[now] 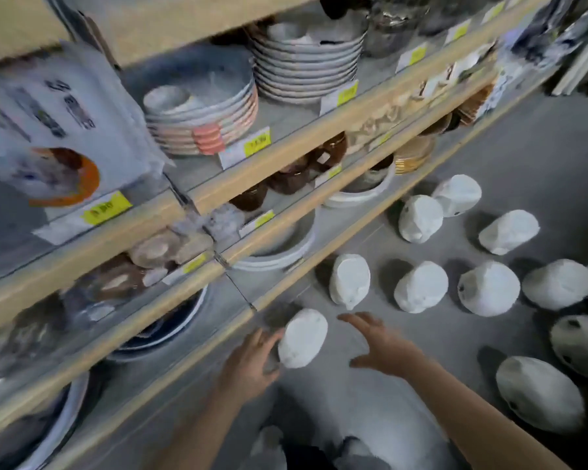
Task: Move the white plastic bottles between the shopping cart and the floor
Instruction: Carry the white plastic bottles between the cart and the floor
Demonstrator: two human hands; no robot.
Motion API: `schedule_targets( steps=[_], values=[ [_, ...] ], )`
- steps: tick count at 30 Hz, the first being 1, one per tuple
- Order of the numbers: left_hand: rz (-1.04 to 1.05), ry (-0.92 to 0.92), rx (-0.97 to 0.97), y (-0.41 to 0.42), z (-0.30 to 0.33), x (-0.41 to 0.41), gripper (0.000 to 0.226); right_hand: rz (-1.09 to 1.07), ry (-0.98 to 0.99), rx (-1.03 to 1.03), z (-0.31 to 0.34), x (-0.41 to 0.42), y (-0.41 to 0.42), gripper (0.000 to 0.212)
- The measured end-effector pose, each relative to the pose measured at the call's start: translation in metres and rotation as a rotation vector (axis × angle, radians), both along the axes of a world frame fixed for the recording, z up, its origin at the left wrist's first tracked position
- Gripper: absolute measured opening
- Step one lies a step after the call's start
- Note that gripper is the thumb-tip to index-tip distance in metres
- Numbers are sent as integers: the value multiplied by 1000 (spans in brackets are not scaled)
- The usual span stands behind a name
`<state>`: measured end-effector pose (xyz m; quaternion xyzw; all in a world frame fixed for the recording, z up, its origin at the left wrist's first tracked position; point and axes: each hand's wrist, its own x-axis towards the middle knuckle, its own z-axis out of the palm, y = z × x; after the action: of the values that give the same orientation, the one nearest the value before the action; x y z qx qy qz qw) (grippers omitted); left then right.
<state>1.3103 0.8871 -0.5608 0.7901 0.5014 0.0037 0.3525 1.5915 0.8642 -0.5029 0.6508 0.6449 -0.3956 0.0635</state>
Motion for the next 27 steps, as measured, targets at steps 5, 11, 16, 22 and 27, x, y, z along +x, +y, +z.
schedule_targets(
  steps=[5,11,16,22,27],
  values=[
    [68,6,-53,21,-163,30,72,102,-15,50,-183,17,39,82],
    [-28,-59,29,30,-308,44,87,169,109,171,-325,18,64,81],
    [-104,-25,297,32,-336,25,89,184,203,280,-351,18,53,90],
    [-51,-2,277,23,-323,-2,75,230,188,283,-350,20,40,94],
    [86,-208,187,13,-344,21,97,360,177,400,-379,-1,66,99]
  ],
)
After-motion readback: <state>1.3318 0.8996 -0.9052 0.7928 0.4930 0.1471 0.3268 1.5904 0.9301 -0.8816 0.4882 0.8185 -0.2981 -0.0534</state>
